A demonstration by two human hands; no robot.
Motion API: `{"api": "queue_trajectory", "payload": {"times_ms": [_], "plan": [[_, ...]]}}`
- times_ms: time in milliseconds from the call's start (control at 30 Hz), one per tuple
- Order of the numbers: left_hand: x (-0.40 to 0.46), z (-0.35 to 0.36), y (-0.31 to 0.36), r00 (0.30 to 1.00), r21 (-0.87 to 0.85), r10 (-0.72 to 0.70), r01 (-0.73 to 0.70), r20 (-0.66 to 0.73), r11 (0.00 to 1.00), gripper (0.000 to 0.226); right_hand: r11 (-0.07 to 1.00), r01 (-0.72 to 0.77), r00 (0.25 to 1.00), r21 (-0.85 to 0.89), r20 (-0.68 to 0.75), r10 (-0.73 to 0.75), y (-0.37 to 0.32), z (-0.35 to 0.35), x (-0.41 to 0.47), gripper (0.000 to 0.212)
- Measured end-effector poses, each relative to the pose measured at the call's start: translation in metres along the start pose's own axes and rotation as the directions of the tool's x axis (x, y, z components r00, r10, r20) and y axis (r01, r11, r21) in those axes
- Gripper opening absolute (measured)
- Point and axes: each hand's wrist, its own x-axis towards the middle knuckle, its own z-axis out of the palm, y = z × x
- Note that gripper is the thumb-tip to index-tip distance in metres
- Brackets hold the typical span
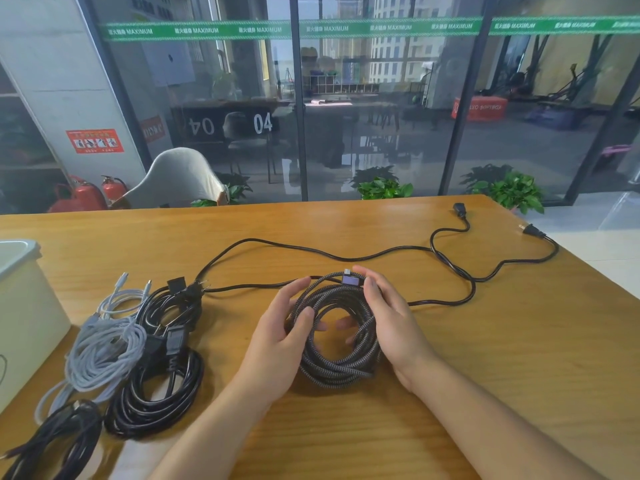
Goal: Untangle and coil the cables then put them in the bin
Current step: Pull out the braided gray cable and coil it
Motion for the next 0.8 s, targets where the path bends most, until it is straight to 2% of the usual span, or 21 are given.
{"api": "queue_trajectory", "payload": {"times_ms": [100,300,467,600,800], "plan": [[-0.002,-0.002,0.004,0.999,0.016,0.034,-0.034,0.014,0.999,0.042,1.0,-0.007,1.0,0.002,-0.006,0.007,-0.001,0.002,-0.001,0.035],[-0.003,-0.004,0.013,0.995,-0.052,0.104,-0.103,0.004,0.993,0.042,0.994,0.106,0.994,0.006,-0.01,-0.106,-0.008,0.004,-0.002,0.038],[-0.001,-0.012,0.015,0.993,-0.028,0.11,-0.109,0.042,0.994,0.046,0.988,0.145,0.989,0.05,0.034,-0.147,-0.013,0.003,-0.006,0.034],[-0.001,-0.012,0.016,0.994,-0.045,0.086,-0.083,0.071,0.996,0.058,0.987,0.147,0.989,0.065,-0.001,-0.147,-0.014,-0.001,-0.005,0.031],[0.001,-0.014,0.012,0.994,-0.072,0.081,-0.076,0.067,0.994,0.06,0.982,0.171,0.985,0.084,-0.026,-0.169,-0.017,0.002,-0.005,0.03]]}}
